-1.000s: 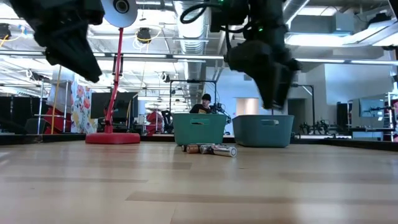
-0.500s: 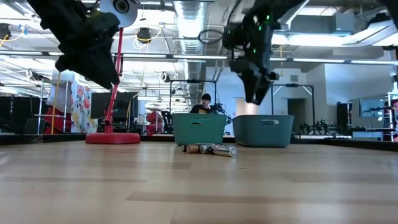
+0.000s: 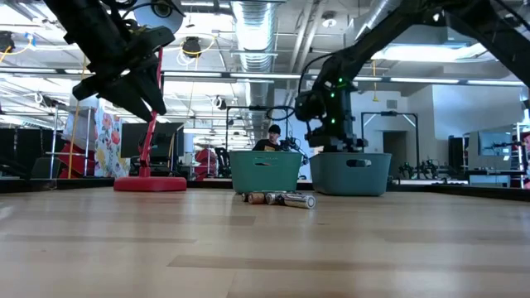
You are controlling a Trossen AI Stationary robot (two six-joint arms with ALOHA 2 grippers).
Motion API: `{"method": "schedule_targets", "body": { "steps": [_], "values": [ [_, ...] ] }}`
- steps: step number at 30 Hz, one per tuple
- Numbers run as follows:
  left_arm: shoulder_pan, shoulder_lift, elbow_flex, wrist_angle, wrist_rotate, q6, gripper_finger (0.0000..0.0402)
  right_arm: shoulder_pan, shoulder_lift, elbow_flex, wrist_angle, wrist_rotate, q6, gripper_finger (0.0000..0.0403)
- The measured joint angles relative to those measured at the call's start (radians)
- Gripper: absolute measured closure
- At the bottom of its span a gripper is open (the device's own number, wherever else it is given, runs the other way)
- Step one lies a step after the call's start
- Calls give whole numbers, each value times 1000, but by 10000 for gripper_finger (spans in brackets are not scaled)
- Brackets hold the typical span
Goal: Sort batteries
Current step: Put the black battery into the blue bin
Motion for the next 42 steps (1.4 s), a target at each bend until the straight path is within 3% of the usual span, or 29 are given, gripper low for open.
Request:
{"method": "schedule_targets", "body": {
  "steps": [10, 21, 42],
  "values": [
    [0, 0, 0, 0, 0, -52, 261, 3, 68, 12, 15, -5, 4, 181],
    [0, 0, 0, 0, 0, -77, 261, 8, 73, 7, 49, -15, -2, 154],
    [0, 0, 0, -1, -1, -88, 261, 9, 75, 80, 23, -2, -44, 153]
  ]
}}
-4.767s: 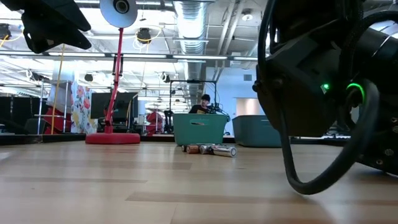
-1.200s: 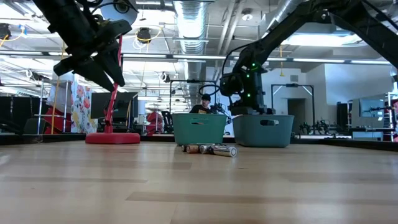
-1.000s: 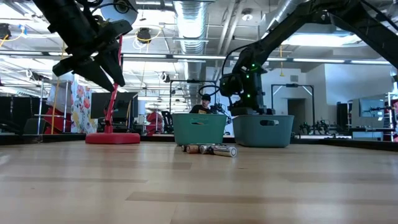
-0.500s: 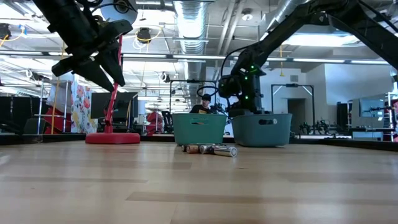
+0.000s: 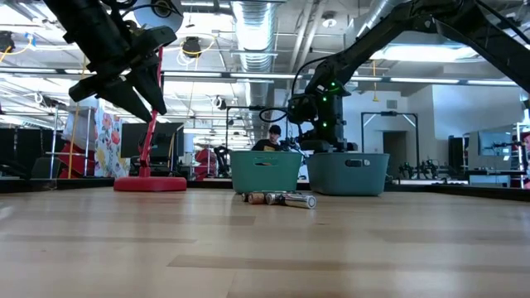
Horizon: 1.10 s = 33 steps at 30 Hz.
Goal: Sort batteries
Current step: Put the black battery into the blue bin
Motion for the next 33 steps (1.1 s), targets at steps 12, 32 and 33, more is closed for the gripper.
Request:
{"method": "schedule_targets", "body": {
  "steps": [12, 32, 33],
  "values": [
    [0, 0, 0, -1, 0, 0, 261, 0, 0, 0, -1, -4, 4, 153],
    [0, 0, 0, 0, 0, 0, 261, 0, -1, 0, -30, -5, -3, 122],
    [0, 0, 0, 0, 0, 0, 261, 0, -1, 0, -30, -5, -3, 114]
  ]
}}
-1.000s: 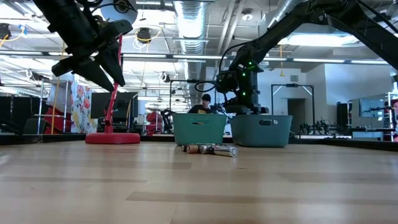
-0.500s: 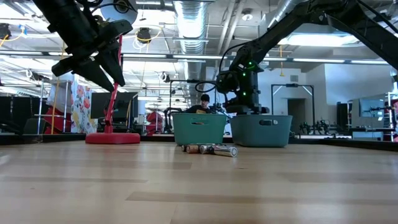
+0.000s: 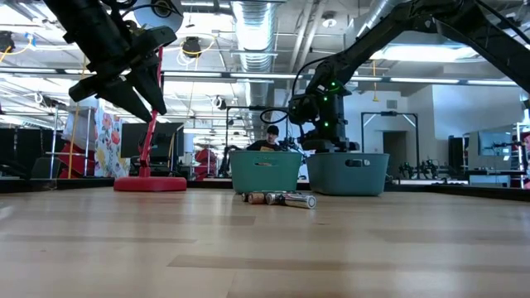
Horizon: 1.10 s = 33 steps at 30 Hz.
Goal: Sort batteries
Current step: Put the black battery into the blue bin, then put the silver battery into the green bin
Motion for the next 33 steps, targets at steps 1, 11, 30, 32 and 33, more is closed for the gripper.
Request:
{"method": "schedule_targets", "body": {
  "steps": [1, 11, 30, 32, 33],
  "values": [
    [0, 0, 0, 0, 0, 0, 261, 0, 0, 0, 0, 0, -3, 106],
    [0, 0, 0, 0, 0, 0, 261, 0, -1, 0, -55, 0, 1, 67],
    [0, 0, 0, 0, 31, 271, 261, 51, -360, 0, -86, 7, 203, 72],
    [0, 0, 0, -2, 71, 316, 261, 79, -418, 0, -86, 7, 234, 72],
    [0, 0, 0, -4, 93, 335, 261, 95, -445, 0, -86, 6, 253, 72]
  ]
}}
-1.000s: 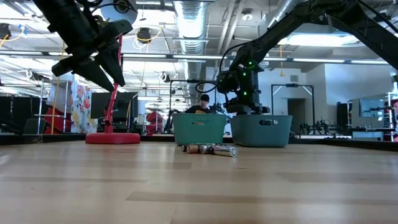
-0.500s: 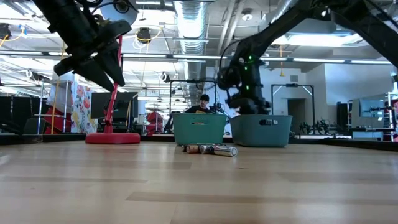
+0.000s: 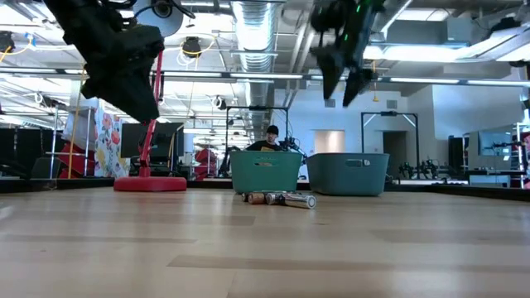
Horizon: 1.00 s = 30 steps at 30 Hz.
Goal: Sort batteries
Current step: Put the silver battery into the green bin
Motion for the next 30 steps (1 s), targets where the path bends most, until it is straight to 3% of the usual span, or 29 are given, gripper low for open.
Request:
{"method": "schedule_targets", "body": {
  "steps": [6, 9, 17, 23, 30],
  "values": [
    [3, 0, 0, -63, 95, 41, 261, 146, -143, -29, -4, 72, 151, 72],
    [18, 0, 0, -125, 223, 54, 261, 242, -191, -69, -18, 137, 234, 72],
    [78, 3, 0, -313, 560, 8, 261, 455, -230, -228, -10, 186, 501, 72],
    [80, 64, 0, -519, 658, 26, 261, 585, -230, -342, 59, 224, 728, 72],
    [9, 210, 0, -545, 786, 62, 261, 714, -229, -404, 120, 250, 930, 72]
  ]
}}
